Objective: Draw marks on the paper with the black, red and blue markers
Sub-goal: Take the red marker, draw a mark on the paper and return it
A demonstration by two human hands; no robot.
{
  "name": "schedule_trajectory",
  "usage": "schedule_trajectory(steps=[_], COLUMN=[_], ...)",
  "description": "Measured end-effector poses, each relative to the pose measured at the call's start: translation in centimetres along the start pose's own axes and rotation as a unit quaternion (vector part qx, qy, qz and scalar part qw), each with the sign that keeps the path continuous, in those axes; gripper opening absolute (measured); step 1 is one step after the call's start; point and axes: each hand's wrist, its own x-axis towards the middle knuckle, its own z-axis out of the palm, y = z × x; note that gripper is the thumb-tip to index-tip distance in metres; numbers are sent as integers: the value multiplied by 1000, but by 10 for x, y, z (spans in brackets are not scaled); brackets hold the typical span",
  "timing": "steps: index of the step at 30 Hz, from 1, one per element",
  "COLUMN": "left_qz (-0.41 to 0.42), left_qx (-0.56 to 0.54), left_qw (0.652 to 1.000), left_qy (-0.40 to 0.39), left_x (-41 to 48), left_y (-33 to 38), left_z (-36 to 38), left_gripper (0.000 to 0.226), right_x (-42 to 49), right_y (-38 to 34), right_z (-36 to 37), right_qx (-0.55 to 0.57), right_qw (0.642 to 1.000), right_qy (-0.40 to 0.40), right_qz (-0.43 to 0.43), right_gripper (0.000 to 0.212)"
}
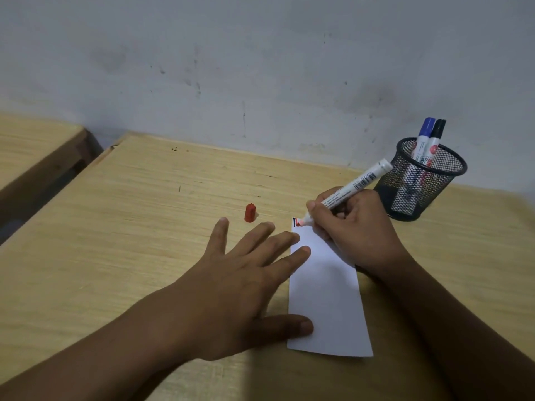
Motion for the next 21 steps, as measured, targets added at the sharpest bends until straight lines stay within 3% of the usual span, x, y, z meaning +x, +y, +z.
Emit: schedule_trajectory(steps=[12, 15, 18, 21], left_qz=[1, 0, 6, -10], left_qx=[-5, -1, -43, -73], left_qw=[1000, 999, 992, 954], left_qy=[9, 32, 120, 292], left_x=[1, 0, -4, -1], left_y=[0, 3, 6, 1], left_z=[-3, -6, -9, -8], left_gripper=[87, 87, 84, 64], right_x=[-3, -2, -1, -4], right_y=[-6, -4, -4, -13], right_z=[-5, -16, -27, -32], right_qx=[7, 159, 347, 425], right_qw=[1000, 984, 918, 872], right_qy=[-6, 68, 151, 185], right_qz=[15, 52, 115, 160], right_gripper=[21, 20, 23, 26])
